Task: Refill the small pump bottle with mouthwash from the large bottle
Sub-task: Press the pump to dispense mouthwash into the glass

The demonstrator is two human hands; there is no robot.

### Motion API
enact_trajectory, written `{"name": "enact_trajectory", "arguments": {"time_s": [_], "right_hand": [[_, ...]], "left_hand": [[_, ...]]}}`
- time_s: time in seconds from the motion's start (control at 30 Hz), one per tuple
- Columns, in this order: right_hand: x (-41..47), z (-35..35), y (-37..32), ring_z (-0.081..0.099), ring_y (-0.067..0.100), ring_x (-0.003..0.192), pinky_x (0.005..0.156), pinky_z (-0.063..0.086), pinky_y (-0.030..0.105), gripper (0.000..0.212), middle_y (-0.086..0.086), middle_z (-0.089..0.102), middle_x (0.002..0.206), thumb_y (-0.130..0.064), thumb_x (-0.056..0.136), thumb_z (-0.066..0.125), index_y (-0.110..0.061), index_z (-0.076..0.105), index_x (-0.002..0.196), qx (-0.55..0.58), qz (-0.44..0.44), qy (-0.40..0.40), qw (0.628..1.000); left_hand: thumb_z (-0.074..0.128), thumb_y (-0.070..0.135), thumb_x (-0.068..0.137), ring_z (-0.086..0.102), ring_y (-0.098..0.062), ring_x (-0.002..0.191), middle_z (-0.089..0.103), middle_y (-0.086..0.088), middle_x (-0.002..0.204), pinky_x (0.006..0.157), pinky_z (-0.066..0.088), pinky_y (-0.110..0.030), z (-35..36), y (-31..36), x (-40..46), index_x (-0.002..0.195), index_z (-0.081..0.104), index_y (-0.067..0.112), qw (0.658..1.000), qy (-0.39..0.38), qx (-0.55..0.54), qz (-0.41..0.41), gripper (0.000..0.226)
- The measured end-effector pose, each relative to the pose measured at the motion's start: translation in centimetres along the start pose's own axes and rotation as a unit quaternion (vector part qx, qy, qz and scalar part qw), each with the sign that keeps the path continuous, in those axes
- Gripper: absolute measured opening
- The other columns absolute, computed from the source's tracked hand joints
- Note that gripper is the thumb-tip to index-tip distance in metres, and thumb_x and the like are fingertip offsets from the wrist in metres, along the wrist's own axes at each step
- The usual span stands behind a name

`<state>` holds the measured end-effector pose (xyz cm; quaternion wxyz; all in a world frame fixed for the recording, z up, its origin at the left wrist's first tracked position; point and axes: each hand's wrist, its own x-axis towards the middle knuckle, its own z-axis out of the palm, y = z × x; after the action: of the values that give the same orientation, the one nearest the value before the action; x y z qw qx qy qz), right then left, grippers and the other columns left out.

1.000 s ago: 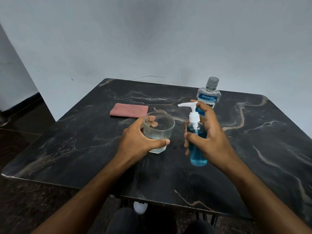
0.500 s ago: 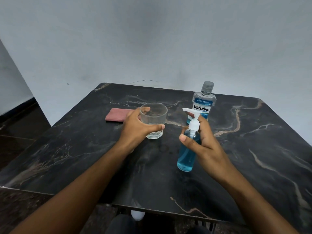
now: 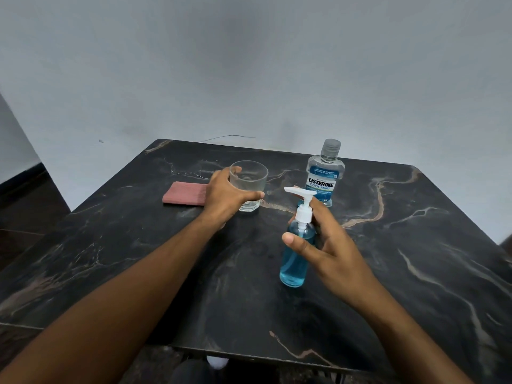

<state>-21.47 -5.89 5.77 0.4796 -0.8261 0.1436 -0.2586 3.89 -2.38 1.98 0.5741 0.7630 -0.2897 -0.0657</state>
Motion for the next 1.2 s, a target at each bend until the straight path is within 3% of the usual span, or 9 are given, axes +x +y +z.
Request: {"name": "enact_trajectory", "arguments": {"time_s": [0.1, 0.27, 0.37, 0.53, 0.63, 0.8, 0.9, 0.97, 1.2], "right_hand": [[0.3, 0.0, 0.1, 0.05, 0.012, 0.131, 0.109, 0.045, 0.043, 0.069, -0.006, 0.053, 0.139, -0.04, 0.086, 0.067, -0.029, 0.039, 0.148, -0.014, 0.006, -0.004, 1.0], [1.4, -0.1, 0.1, 0.065, 0.018, 0.103, 0.091, 0.056, 0.046, 0.048, -0.001, 0.068, 0.105, -0.022, 0.077, 0.08, -0.015, 0.06, 0.12, -0.028, -0.002, 0.068, 0.997], [3.2, -0.2, 0.0, 0.067, 0.012, 0.101, 0.088, 0.059, 0.037, 0.051, -0.004, 0.069, 0.106, -0.016, 0.075, 0.082, -0.016, 0.06, 0.121, -0.045, 0.007, 0.136, 0.99], [8.1, 0.3, 0.0, 0.063, 0.007, 0.099, 0.087, 0.056, 0.025, 0.056, -0.008, 0.065, 0.109, -0.017, 0.077, 0.082, -0.018, 0.055, 0.126, -0.067, 0.004, 0.203, 0.977], [11.2, 0.9, 1.0, 0.063, 0.013, 0.103, 0.089, 0.056, 0.028, 0.052, -0.001, 0.066, 0.113, -0.014, 0.08, 0.081, -0.018, 0.054, 0.124, -0.08, 0.006, 0.222, 0.972], [14.5, 1.7, 3.3, 0.057, 0.003, 0.084, 0.062, 0.04, -0.001, 0.048, -0.006, 0.059, 0.102, -0.006, 0.084, 0.077, -0.018, 0.052, 0.123, -0.128, 0.006, 0.219, 0.967], [15.2, 1.9, 4.4, 0.057, 0.008, 0.089, 0.074, 0.044, 0.011, 0.05, -0.005, 0.058, 0.104, -0.006, 0.085, 0.075, -0.016, 0.05, 0.128, -0.143, 0.024, 0.205, 0.968], [15.4, 2.0, 4.8, 0.057, 0.007, 0.089, 0.079, 0.047, 0.021, 0.052, -0.005, 0.058, 0.105, -0.006, 0.085, 0.075, -0.016, 0.049, 0.129, -0.151, 0.025, 0.201, 0.968], [15.5, 1.8, 4.7, 0.058, 0.012, 0.094, 0.08, 0.049, 0.025, 0.052, -0.005, 0.056, 0.106, -0.011, 0.088, 0.073, -0.017, 0.047, 0.133, -0.185, 0.033, 0.183, 0.965]], "left_hand": [[0.102, 0.032, 0.052, 0.064, -0.02, 0.113, 0.061, -0.004, 0.127, 0.098, 0.055, -0.034, 0.1, -0.1, 0.2, 0.13, 0.064, 0.018, 1.0, -0.001, -0.005, -0.012, 0.088], [0.102, 0.031, 0.052, 0.064, -0.02, 0.114, 0.06, -0.003, 0.129, 0.096, 0.055, -0.032, 0.2, -0.3, 0.2, 0.13, 0.063, 0.018, 1.0, -0.001, -0.018, -0.024, 0.087], [0.101, 0.037, 0.053, 0.06, -0.017, 0.118, 0.057, -0.001, 0.135, 0.091, 0.048, -0.023, 0.2, -0.5, 0.0, 0.137, 0.058, 0.021, 1.0, -0.004, 0.001, -0.021, 0.095], [0.099, 0.038, 0.06, 0.053, -0.021, 0.13, 0.046, -0.004, 0.149, 0.109, 0.049, -0.042, -1.0, -0.5, -1.1, 0.163, 0.02, 0.02, 0.999, -0.021, 0.031, -0.013, 0.131], [0.093, 0.039, 0.071, 0.052, -0.019, 0.127, 0.046, -0.001, 0.147, 0.107, 0.049, -0.041, -2.8, -0.6, -2.1, 0.161, 0.024, 0.024, 0.998, -0.011, 0.066, 0.012, 0.114], [0.083, 0.018, 0.083, 0.06, -0.013, 0.113, 0.06, 0.003, 0.132, 0.1, 0.049, -0.028, -6.8, -0.5, -3.5, 0.14, 0.056, 0.026, 0.996, -0.016, 0.072, 0.048, 0.064], [0.079, 0.008, 0.086, 0.063, -0.014, 0.099, 0.065, -0.001, 0.124, 0.102, 0.054, -0.034, -7.9, -0.3, -3.9, 0.137, 0.06, 0.019, 0.999, -0.018, 0.041, 0.025, 0.056], [0.078, 0.006, 0.087, 0.062, -0.012, 0.093, 0.065, -0.004, 0.122, 0.093, 0.054, -0.023, -8.0, -0.4, -4.1, 0.137, 0.059, 0.015, 0.999, -0.023, 0.031, 0.019, 0.055], [0.075, 0.003, 0.087, 0.066, -0.011, 0.094, 0.064, 0.011, 0.108, 0.091, 0.052, -0.021, -7.5, -0.5, -4.2, 0.134, 0.063, 0.015, 1.0, -0.022, 0.017, 0.01, 0.05]]}}
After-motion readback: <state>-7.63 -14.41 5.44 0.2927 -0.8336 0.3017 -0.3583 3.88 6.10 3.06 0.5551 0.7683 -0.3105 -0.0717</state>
